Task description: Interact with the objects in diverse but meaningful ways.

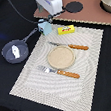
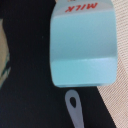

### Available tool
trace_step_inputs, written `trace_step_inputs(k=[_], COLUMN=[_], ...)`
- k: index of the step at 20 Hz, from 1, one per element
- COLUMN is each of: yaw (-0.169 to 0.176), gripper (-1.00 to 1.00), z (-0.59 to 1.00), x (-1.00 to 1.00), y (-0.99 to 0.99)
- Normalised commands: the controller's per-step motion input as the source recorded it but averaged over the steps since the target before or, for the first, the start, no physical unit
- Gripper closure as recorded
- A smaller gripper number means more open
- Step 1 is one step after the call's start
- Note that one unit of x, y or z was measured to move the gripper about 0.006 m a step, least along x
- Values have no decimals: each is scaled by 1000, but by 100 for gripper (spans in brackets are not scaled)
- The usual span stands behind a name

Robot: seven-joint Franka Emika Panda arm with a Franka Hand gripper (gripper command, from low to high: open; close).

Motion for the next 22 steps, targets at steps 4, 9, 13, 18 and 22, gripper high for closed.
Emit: trace_step_inputs(k=[4, 9, 13, 18, 22], yaw=[10, 9, 17, 15, 3], gripper=[-100, -100, -100, 100, 100], z=[-213, -262, -276, -112, 0], x=[-6, -10, -5, 10, 89], y=[-35, -9, 0, 0, 0])
